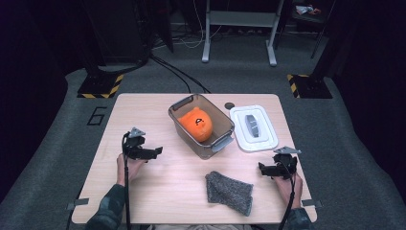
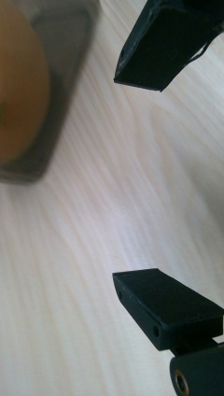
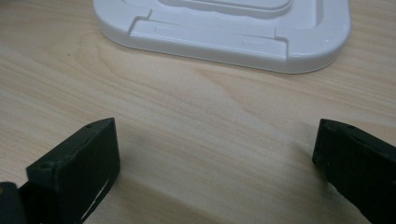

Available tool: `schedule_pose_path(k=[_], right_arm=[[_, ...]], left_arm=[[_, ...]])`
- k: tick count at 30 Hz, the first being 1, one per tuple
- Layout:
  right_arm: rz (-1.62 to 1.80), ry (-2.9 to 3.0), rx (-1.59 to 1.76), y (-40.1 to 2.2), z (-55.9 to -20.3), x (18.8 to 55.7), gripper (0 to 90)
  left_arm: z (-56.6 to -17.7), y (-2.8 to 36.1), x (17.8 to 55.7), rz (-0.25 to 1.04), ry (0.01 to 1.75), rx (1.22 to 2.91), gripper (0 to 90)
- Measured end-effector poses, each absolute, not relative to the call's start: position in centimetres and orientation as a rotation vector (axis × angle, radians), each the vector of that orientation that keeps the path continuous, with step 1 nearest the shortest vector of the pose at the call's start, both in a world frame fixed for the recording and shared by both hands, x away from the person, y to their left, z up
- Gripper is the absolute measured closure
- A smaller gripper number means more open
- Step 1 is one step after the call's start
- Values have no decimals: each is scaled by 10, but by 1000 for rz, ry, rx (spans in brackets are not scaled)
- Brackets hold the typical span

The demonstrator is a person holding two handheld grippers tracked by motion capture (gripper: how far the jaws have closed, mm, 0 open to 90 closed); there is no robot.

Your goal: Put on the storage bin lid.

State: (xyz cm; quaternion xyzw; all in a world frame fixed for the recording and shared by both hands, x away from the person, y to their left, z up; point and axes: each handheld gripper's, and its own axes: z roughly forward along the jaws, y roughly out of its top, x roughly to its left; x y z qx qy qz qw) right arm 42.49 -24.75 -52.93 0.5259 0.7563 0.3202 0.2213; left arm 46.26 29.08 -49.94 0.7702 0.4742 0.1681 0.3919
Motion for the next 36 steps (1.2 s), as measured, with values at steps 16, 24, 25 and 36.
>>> schedule_pose_path(k=[16,24,25,36], right_arm=[[881,2093,1453,-249,-529,427,0],[849,2151,1478,-249,-523,429,19],[865,2143,1457,-250,-521,430,31],[908,2142,1418,-239,-488,458,29]], left_arm=[[-531,292,462,543,1232,2062,0],[-530,294,462,554,1274,2045,0],[-530,295,462,557,1281,2043,0],[-530,295,462,558,1282,2042,0]])
